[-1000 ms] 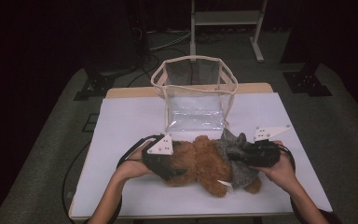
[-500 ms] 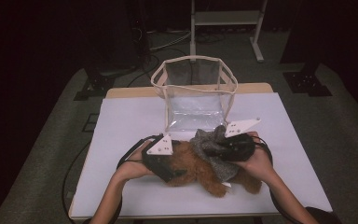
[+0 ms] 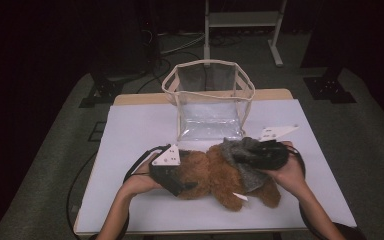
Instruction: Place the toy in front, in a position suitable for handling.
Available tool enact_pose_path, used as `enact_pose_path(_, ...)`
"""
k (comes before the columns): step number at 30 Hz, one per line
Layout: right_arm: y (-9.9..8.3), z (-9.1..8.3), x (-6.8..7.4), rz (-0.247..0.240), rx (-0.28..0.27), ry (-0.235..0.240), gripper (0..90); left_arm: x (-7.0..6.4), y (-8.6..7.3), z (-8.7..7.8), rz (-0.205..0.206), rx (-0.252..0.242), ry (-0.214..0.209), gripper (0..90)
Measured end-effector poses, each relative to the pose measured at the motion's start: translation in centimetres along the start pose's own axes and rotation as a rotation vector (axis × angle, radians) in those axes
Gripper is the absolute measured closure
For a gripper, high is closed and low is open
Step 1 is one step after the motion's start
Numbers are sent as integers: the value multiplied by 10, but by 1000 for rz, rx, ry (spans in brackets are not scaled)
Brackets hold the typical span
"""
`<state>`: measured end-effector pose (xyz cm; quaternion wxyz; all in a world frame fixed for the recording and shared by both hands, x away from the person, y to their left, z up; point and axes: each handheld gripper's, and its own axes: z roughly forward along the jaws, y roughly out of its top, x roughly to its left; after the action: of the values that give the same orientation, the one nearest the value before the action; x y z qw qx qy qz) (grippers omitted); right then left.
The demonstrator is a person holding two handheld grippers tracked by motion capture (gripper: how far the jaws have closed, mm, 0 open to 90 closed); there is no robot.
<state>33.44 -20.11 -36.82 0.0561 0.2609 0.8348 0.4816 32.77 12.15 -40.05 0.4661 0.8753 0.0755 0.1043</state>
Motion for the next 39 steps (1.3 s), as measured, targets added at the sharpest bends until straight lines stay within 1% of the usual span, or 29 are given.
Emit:
enact_pose_path(1, 3, 5, 3, -8, 7, 3, 718, 0, 0, 1, -4, -4, 2, 4)
enact_pose_path(3, 10, 19, 8, -21, 14, 29, 719, 0, -1, 1, -5, -15, 4, 4)
enact_pose_path(6, 21, 38, 19, -53, 31, 49, 714, 0, -2, 2, -9, -19, 5, 4)
enact_pose_path(8, 24, 47, 25, -73, 45, 47, 709, -1, -2, 2, -7, -15, 8, 4)
enact_pose_path(9, 25, 48, 26, -86, 50, 38, 708, -1, -2, 1, -6, -17, 8, 4)
enact_pose_path(12, 24, 42, 23, -79, 41, 27, 711, -2, -1, 1, -2, -22, 15, 4)
enact_pose_path(15, 21, 26, 15, -47, 19, -14, 714, -4, 0, 1, 6, -17, 22, 4)
enact_pose_path(16, 19, 19, 11, -32, 10, -35, 715, -4, 0, 1, 6, -18, 22, 4)
enact_pose_path(17, 18, 14, 8, -26, 8, -51, 715, -4, -1, 1, 3, -22, 22, 4)
enact_pose_path(18, 15, 7, 3, -15, 9, -83, 715, -4, -1, 1, 2, -24, 22, 4)
enact_pose_path(19, 12, 2, -2, 2, 3, -103, 715, -4, -1, 1, 4, -22, 23, 4)
enact_pose_path(21, 6, -8, -11, 40, -7, -114, 715, -4, 0, 0, 10, -17, 24, 4)
enact_pose_path(23, 0, -16, -20, 66, 0, -130, 713, -4, 1, -1, 12, -18, 27, 4)
enact_pose_path(25, -6, -21, -26, 95, -10, -119, 711, -3, 2, -4, 11, -24, 27, 5)
enact_pose_path(26, -8, -21, -28, 101, -9, -114, 709, -2, 2, -7, 4, -33, 28, 5)
enact_pose_path(28, -7, -21, -27, 95, -10, -110, 710, -1, 2, -11, -2, -42, 34, 7)
enact_pose_path(30, -5, -20, -22, 82, -16, -104, 711, 0, 1, -14, -1, -55, 25, 46)
enact_pose_path(32, -1, -19, -16, 69, -23, -85, 711, 1, 0, -14, -1, -51, 23, 55)
enact_pose_path(35, 4, -17, -4, 27, -27, -51, 707, 1, -1, -12, -13, -42, 26, 67)
enact_pose_path(36, 5, -16, 0, 12, -25, -46, 706, 2, -1, -12, -18, -41, 27, 67)
enact_pose_path(38, 4, -17, 4, -11, -17, -59, 704, 3, -2, -12, -30, -38, 31, 67)
enact_pose_path(39, 3, -18, 4, -7, -16, -62, 703, 3, -2, -13, -33, -37, 31, 67)
